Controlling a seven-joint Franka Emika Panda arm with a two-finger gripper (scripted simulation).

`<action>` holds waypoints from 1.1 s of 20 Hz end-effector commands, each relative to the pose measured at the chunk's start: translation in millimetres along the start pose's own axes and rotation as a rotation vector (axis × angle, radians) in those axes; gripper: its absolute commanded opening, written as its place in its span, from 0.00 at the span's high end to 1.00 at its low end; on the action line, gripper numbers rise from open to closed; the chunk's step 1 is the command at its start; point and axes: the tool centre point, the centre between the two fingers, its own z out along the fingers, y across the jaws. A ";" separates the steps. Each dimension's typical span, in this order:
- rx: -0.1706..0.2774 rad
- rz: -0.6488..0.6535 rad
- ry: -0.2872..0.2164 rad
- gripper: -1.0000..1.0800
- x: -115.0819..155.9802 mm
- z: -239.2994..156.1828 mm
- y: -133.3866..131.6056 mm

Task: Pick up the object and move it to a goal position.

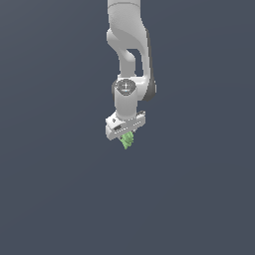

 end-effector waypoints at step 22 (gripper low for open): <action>0.000 0.000 -0.001 1.00 30.5 -134.7 -33.5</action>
